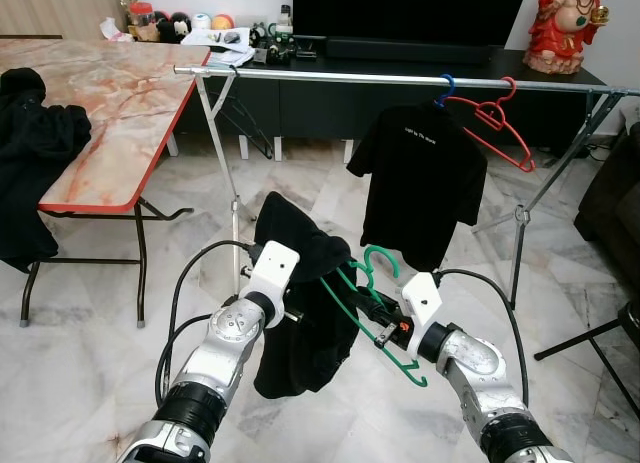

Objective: Hang hanger

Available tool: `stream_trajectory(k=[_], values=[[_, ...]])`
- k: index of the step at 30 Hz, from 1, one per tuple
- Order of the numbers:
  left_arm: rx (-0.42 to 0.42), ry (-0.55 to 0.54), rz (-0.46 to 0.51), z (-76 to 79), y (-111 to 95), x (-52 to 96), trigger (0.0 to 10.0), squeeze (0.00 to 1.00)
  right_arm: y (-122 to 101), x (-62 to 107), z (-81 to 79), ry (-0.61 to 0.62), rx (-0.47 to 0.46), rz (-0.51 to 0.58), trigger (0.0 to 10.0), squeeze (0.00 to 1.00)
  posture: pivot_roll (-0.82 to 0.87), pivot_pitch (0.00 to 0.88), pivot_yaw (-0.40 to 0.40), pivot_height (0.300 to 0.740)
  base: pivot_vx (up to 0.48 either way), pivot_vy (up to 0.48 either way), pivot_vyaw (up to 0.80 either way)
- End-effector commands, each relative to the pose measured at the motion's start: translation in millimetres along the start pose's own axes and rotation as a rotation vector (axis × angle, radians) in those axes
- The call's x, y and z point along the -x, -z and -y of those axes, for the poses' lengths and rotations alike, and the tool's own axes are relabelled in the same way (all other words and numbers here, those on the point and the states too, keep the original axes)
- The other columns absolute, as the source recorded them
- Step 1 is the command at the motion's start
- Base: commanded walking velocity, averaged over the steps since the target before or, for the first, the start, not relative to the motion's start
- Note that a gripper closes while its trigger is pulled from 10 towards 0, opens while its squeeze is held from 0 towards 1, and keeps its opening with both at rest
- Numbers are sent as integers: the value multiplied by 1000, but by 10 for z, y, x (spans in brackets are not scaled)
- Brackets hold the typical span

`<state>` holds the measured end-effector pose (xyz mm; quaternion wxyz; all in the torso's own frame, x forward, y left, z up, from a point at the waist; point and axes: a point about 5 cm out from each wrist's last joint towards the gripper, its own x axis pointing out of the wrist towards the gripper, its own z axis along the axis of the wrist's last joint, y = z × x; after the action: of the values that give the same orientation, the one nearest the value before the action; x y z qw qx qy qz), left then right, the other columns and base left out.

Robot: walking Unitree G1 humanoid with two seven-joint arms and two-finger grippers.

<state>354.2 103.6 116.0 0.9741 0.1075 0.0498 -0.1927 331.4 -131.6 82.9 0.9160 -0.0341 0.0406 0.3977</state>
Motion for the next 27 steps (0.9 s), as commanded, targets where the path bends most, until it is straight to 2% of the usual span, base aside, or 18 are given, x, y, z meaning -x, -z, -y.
stream_trajectory(k=[1, 5, 9, 11, 16, 19, 20, 21, 22, 25, 27], values=[[10, -13, 22, -17, -52, -21, 0, 0, -66, 4, 14, 0, 13, 36, 0, 0, -2, 54, -67, 740, 0, 0, 0], [24, -51, 37, -65, -76, -15, 0, 0, -12, 54, 33, 10, 22, 3, 0, 0, -4, 51, -66, 740, 0, 0, 0], [18, -126, 51, -167, -66, 39, 0, 0, 329, 247, 91, 59, 102, -263, 0, 0, -4, 50, -69, 740, 0, 0, 0], [30, -161, 46, -225, -43, 60, 0, 0, 482, 351, 93, 71, 80, -358, 0, 0, -4, 48, -68, 740, 0, 0, 0], [23, -193, 42, -282, -27, 78, 0, 0, 620, 448, 44, 50, 44, -420, 0, 0, -12, 41, -70, 740, 0, 0, 0], [23, -225, 43, -313, -30, 78, 0, 0, 808, 563, -109, -59, -3, -499, 0, 0, -14, 38, -65, 740, 0, 0, 0], [23, -225, 43, -313, -30, 78, 0, 0, 808, 563, -109, -59, -3, -499, 0, 0, -14, 38, -65, 740, 0, 0, 0], [26, -236, 43, -322, -32, 76, 0, 0, 836, 581, -165, -109, -19, -501, 0, 0, -17, 39, -64, 740, 0, 0, 0], [28, -251, 43, -336, -34, 74, 0, 0, 855, 609, -270, -219, -54, -483, 0, 0, -19, 43, -62, 740, 0, 0, 0], [29, -264, 29, -352, 0, 77, 0, 0, 829, 687, -388, -381, -99, -452, 0, 0, -31, 50, -62, 740, 0, 0, 0], [30, -265, 26, -352, 12, 80, 0, 0, 822, 707, -398, -402, -106, -450, 0, 0, -31, 50, -62, 740, 0, 0, 0]])
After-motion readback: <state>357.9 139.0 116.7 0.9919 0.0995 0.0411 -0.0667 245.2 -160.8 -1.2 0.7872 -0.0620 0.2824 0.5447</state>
